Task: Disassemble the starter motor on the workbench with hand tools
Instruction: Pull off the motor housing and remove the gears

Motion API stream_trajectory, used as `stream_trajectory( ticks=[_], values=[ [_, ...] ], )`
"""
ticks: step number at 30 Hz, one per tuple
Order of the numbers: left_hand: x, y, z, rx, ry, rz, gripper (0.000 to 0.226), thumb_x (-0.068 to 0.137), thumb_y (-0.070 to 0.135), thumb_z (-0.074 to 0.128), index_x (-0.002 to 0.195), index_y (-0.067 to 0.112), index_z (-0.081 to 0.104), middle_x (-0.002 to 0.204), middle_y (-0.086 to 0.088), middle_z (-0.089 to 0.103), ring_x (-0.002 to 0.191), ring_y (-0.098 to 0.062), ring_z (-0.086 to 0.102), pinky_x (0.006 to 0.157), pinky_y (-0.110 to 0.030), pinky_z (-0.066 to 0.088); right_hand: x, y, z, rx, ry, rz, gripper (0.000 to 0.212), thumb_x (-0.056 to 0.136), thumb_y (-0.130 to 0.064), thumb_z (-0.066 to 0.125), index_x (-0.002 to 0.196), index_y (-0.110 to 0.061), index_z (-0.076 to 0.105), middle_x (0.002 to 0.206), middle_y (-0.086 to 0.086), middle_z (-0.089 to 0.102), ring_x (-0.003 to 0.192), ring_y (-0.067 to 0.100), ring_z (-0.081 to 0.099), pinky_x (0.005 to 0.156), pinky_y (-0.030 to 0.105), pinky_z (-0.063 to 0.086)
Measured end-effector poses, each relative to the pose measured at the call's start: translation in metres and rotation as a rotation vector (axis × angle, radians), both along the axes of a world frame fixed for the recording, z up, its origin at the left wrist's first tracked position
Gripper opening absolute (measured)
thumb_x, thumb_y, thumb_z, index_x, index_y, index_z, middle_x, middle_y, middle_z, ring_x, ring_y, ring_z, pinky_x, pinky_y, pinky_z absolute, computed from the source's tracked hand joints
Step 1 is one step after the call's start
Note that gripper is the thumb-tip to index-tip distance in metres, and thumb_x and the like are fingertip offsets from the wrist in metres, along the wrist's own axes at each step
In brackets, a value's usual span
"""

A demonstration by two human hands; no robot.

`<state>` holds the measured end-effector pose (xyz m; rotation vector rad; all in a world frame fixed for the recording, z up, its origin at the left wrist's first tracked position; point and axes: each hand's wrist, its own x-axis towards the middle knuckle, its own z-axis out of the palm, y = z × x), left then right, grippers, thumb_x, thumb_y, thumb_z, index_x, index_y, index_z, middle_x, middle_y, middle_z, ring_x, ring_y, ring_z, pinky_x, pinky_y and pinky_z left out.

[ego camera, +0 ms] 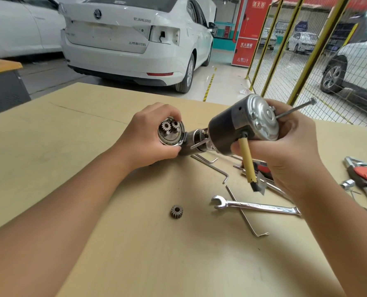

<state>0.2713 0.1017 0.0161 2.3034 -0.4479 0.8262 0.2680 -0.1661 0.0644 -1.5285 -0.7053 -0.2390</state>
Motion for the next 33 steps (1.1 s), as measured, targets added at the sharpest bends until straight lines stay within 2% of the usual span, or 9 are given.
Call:
stream_trajectory(
  ticks=[3,6,11,15,18,22,27,30,33],
  values=[
    [0.001,0.002,0.0,0.022,-0.012,0.088,0.052,0.061,0.017,0.086,0.108,0.021,0.066,0.109,0.005,0.063,0.101,-0.022,0.059,0.09,-0.044,0.05,-0.002,0.001,0.0,0.036,0.056,0.045,0.055,0.041,-0.012,0.089,0.091,-0.031,0.078,0.086,0.001,0.077,0.084,0.02,0.075,0.071,0.027,0.058],
    [0.001,0.003,0.001,0.037,0.02,0.19,0.054,0.063,0.026,0.082,0.114,0.028,0.065,0.12,0.007,0.059,0.111,-0.023,0.055,0.098,-0.045,0.048,0.003,0.002,-0.006,0.057,0.168,0.044,0.049,0.045,-0.005,0.086,0.088,-0.027,0.079,0.082,0.002,0.076,0.079,0.02,0.074,0.066,0.025,0.056],
    [-0.006,0.002,0.004,0.114,0.069,0.224,0.072,0.06,0.04,0.082,0.128,0.042,0.062,0.142,0.007,0.05,0.13,-0.021,0.043,0.108,-0.046,0.039,0.01,0.002,-0.015,0.053,0.346,-0.049,0.045,0.044,-0.016,0.085,0.089,-0.018,0.078,0.079,0.005,0.071,0.076,0.021,0.065,0.072,0.04,0.045],
    [-0.01,-0.003,0.006,0.222,0.104,0.216,0.085,0.054,0.061,0.077,0.135,0.052,0.052,0.151,0.011,0.042,0.141,-0.018,0.033,0.101,-0.041,0.03,0.011,-0.002,-0.013,0.018,0.367,-0.056,0.031,0.05,-0.012,0.086,0.079,-0.019,0.077,0.072,0.001,0.072,0.063,0.009,0.066,0.051,0.021,0.048],
    [-0.008,-0.007,0.003,0.244,0.097,0.227,0.081,0.063,0.054,0.086,0.137,0.05,0.054,0.15,0.012,0.044,0.142,-0.017,0.033,0.103,-0.043,0.029,0.011,-0.002,-0.009,-0.009,0.349,-0.051,0.031,0.045,-0.014,0.089,0.074,-0.022,0.078,0.065,0.0,0.069,0.052,0.005,0.062,0.042,0.014,0.041],
    [-0.005,-0.009,0.002,0.189,0.039,0.273,0.071,0.067,0.046,0.085,0.133,0.045,0.06,0.145,0.013,0.051,0.137,-0.018,0.039,0.1,-0.042,0.031,0.008,0.003,-0.008,-0.134,0.279,-0.105,0.045,0.037,-0.024,0.092,0.078,-0.013,0.076,0.069,0.011,0.069,0.065,0.018,0.067,0.06,0.037,0.052],
    [-0.01,-0.013,0.005,0.188,-0.007,0.271,0.069,0.062,0.052,0.076,0.13,0.04,0.065,0.142,0.01,0.054,0.143,-0.02,0.038,0.106,-0.048,0.032,0.008,0.01,-0.012,-0.252,0.264,-0.174,0.058,0.031,-0.03,0.095,0.076,-0.004,0.07,0.064,0.008,0.063,0.06,0.017,0.057,0.056,0.04,0.046],
    [-0.017,-0.021,0.011,0.202,-0.116,0.268,0.064,0.065,0.05,0.078,0.126,0.033,0.069,0.142,0.005,0.057,0.148,-0.025,0.036,0.11,-0.048,0.029,0.006,0.011,-0.012,-0.225,0.276,-0.194,0.066,0.031,-0.026,0.095,0.093,-0.019,0.074,0.08,0.007,0.075,0.071,0.017,0.072,0.066,0.044,0.06],
    [-0.023,-0.032,0.017,0.185,-0.308,0.232,0.05,0.071,0.042,0.077,0.117,0.023,0.075,0.135,0.0,0.064,0.139,-0.029,0.048,0.105,-0.047,0.035,0.005,0.009,-0.012,-0.155,0.324,-0.222,0.087,0.036,-0.02,0.093,0.115,-0.041,0.063,0.099,0.003,0.074,0.081,0.019,0.075,0.077,0.049,0.063]
  ],
)
